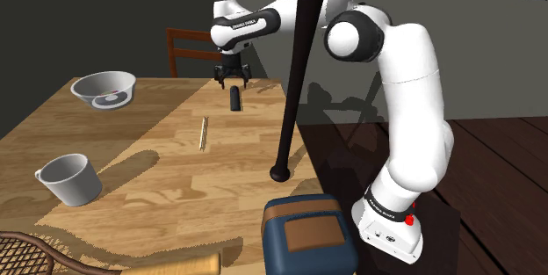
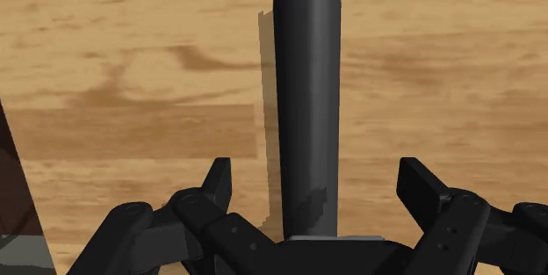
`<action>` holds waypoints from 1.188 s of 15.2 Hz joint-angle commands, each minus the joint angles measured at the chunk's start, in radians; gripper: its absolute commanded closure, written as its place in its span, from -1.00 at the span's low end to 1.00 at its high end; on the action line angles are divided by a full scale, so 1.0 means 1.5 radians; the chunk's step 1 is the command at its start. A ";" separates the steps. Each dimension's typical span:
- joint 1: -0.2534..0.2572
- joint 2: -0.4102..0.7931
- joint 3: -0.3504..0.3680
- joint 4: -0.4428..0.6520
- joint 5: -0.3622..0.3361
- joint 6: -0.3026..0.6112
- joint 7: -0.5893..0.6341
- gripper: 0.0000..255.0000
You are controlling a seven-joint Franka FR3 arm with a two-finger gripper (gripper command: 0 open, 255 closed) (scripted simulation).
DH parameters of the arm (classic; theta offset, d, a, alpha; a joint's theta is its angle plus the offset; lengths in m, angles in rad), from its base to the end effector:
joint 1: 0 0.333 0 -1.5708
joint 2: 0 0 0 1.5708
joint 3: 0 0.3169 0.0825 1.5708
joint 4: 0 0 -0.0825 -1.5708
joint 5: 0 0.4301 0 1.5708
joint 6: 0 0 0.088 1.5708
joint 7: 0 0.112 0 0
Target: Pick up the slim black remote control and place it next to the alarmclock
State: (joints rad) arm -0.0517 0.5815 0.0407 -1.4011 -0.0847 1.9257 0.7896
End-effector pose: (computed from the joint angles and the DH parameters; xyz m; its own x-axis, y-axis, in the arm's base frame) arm 0.7515 -0.0197 0.3395 0.7144 -0.6997 -0.0009 -0.6975 -0.7122 0.0793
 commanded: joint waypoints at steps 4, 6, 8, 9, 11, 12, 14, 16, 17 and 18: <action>-0.002 0.046 -0.008 0.034 -0.002 0.015 0.015 -1.00; -0.003 0.050 -0.009 0.024 -0.003 0.030 0.015 -1.00; -0.004 0.056 -0.009 0.015 -0.003 0.044 0.016 -1.00; -0.004 0.058 -0.009 0.012 -0.003 0.049 0.016 -1.00; -0.004 0.058 -0.009 0.012 -0.003 0.049 0.016 -1.00; -0.004 0.058 -0.009 0.013 -0.003 0.049 0.016 -1.00; -0.004 0.058 -0.009 0.013 -0.003 0.049 0.016 -1.00; -0.004 0.058 -0.009 0.013 -0.003 0.048 0.016 -1.00; -0.004 0.058 -0.009 0.013 -0.003 0.048 0.016 1.00; -0.004 0.058 -0.009 0.013 -0.003 0.048 0.016 1.00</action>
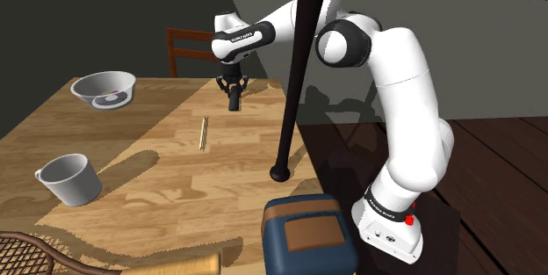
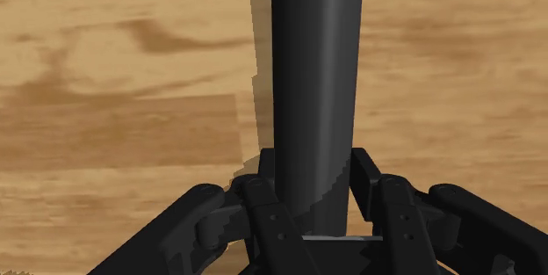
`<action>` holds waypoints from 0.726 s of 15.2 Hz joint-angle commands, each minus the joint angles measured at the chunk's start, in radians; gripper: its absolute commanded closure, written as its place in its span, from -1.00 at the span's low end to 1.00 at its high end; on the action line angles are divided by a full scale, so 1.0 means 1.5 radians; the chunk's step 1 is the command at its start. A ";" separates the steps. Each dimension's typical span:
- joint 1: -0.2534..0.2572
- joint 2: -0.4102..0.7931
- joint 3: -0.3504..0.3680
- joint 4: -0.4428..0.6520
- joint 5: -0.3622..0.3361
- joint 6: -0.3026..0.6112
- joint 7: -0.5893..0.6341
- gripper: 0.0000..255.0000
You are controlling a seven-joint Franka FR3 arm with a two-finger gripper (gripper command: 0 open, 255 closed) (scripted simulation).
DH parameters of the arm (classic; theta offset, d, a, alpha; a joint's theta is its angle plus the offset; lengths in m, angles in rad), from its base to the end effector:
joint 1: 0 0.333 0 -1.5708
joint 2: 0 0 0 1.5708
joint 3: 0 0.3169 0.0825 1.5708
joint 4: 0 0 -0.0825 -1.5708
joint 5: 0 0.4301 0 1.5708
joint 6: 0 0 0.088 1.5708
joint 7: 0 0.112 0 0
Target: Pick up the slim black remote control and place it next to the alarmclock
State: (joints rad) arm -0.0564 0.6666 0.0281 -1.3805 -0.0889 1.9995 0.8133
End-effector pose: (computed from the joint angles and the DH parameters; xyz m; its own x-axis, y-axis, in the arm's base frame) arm 0.7629 -0.0313 0.2914 0.6910 -0.7228 0.0116 -0.7213 -0.6883 0.0773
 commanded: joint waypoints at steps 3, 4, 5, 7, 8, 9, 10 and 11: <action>-0.001 0.000 -0.001 -0.002 0.000 -0.001 0.000 1.00; -0.001 0.001 -0.001 -0.002 0.000 0.000 -0.001 1.00; -0.001 0.001 -0.001 -0.001 0.000 -0.001 0.000 1.00; 0.000 0.000 -0.001 -0.002 0.000 -0.001 0.001 1.00; -0.001 0.001 -0.001 -0.001 0.000 -0.001 0.000 1.00; -0.001 -0.003 0.000 0.002 0.000 -0.007 -0.001 1.00; -0.001 -0.006 0.000 0.005 0.000 -0.014 -0.001 1.00; -0.001 -0.009 0.000 0.009 0.000 -0.021 -0.002 1.00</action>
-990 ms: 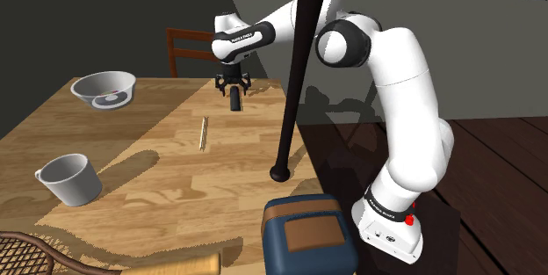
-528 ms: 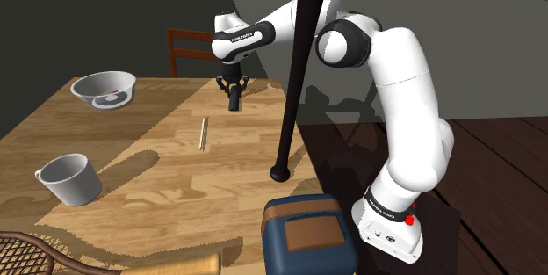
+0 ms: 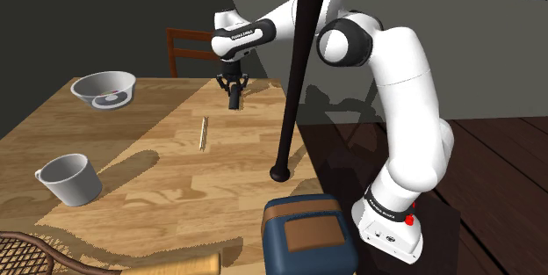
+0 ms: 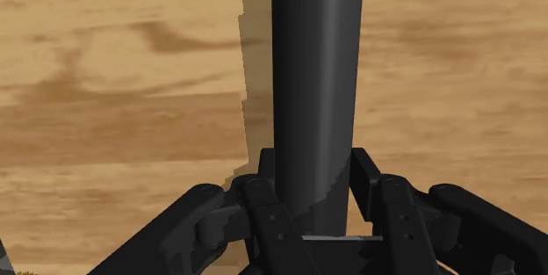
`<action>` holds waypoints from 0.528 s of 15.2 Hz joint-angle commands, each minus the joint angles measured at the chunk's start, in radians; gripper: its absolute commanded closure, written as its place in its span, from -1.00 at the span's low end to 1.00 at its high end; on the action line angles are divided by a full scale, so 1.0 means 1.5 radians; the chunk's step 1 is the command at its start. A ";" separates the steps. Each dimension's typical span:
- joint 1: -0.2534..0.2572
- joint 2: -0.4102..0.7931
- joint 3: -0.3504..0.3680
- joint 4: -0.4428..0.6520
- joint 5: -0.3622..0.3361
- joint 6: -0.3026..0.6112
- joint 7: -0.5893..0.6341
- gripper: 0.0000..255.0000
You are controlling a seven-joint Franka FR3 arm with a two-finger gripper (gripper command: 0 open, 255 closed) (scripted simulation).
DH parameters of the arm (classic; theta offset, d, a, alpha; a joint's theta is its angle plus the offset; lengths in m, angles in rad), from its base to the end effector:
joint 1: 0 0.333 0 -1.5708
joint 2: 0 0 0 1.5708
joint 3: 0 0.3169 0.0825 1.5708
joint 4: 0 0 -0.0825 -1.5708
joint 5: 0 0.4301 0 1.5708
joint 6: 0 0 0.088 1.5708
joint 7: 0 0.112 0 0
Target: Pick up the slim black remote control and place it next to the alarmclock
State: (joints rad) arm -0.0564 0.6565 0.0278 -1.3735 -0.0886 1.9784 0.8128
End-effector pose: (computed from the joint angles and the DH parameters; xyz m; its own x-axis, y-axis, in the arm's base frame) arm 0.7625 -0.0317 0.3009 0.6901 -0.7237 0.0094 -0.7219 -0.6873 0.0808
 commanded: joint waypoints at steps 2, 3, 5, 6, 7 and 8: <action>0.000 -0.009 0.000 0.013 0.001 -0.021 -0.002 1.00; 0.000 -0.012 0.000 0.017 0.001 -0.029 -0.003 1.00; 0.000 -0.017 0.000 0.026 0.002 -0.043 -0.004 1.00; 0.000 -0.019 0.001 0.031 0.002 -0.051 -0.004 1.00; 0.000 -0.022 0.001 0.036 0.002 -0.058 -0.005 1.00; 0.000 -0.024 0.001 0.042 0.002 -0.066 -0.005 1.00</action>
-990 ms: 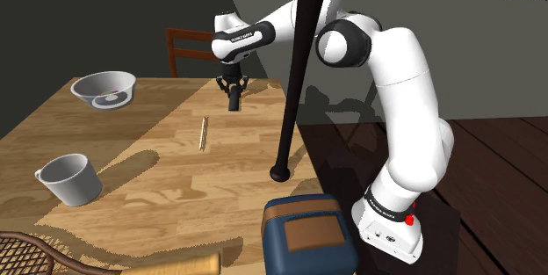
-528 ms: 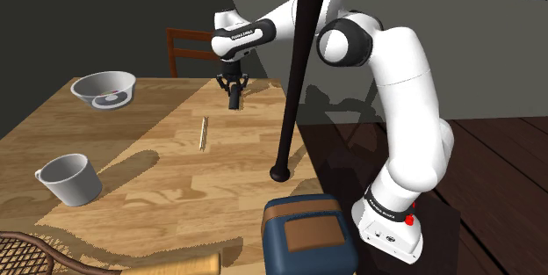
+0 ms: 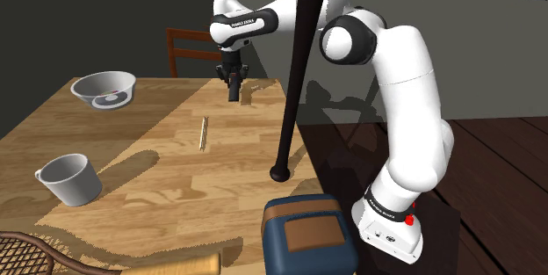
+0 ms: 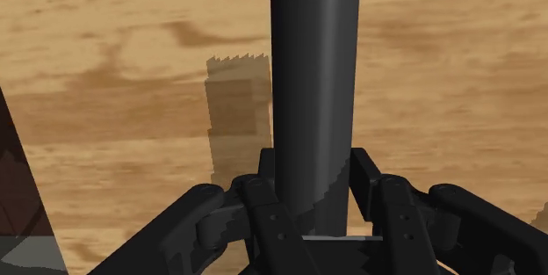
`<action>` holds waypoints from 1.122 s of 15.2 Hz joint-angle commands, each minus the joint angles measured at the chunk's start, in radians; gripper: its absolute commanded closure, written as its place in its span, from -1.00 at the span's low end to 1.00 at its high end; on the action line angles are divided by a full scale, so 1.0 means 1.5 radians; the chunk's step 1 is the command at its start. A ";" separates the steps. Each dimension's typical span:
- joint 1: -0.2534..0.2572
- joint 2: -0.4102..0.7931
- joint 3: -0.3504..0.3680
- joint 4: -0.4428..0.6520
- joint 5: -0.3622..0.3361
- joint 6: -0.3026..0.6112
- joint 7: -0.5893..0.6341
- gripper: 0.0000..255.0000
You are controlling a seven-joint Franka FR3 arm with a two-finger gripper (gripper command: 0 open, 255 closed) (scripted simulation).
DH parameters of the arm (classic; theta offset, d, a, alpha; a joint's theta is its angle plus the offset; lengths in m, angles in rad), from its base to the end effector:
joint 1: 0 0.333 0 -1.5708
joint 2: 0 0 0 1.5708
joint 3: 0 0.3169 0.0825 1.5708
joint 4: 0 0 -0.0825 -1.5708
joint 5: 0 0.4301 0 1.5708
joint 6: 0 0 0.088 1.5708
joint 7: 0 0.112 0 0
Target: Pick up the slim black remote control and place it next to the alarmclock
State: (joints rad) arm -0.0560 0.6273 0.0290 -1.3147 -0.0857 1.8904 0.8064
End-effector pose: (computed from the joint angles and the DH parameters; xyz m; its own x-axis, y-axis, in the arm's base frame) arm 0.7651 -0.0318 0.3459 0.6901 -0.7236 0.0093 -0.7218 -0.6873 0.0810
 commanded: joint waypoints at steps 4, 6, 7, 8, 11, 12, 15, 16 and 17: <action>0.000 -0.012 0.000 0.027 0.001 -0.039 -0.003 1.00; 0.000 -0.015 0.000 0.040 0.001 -0.055 -0.004 1.00; 0.000 -0.016 0.000 0.047 0.002 -0.063 -0.005 1.00; 0.000 -0.017 0.000 0.054 0.002 -0.071 -0.005 1.00; 0.001 -0.018 0.000 0.079 0.002 -0.097 -0.007 1.00; 0.001 -0.018 0.001 0.088 0.002 -0.106 -0.008 1.00; 0.001 -0.017 0.001 0.116 0.003 -0.134 -0.009 1.00; 0.002 -0.016 0.000 0.127 0.003 -0.143 -0.010 1.00; 0.002 -0.015 0.000 0.138 0.003 -0.153 -0.011 1.00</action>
State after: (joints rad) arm -0.0534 0.6062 0.0297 -1.1190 -0.0815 1.6741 0.7913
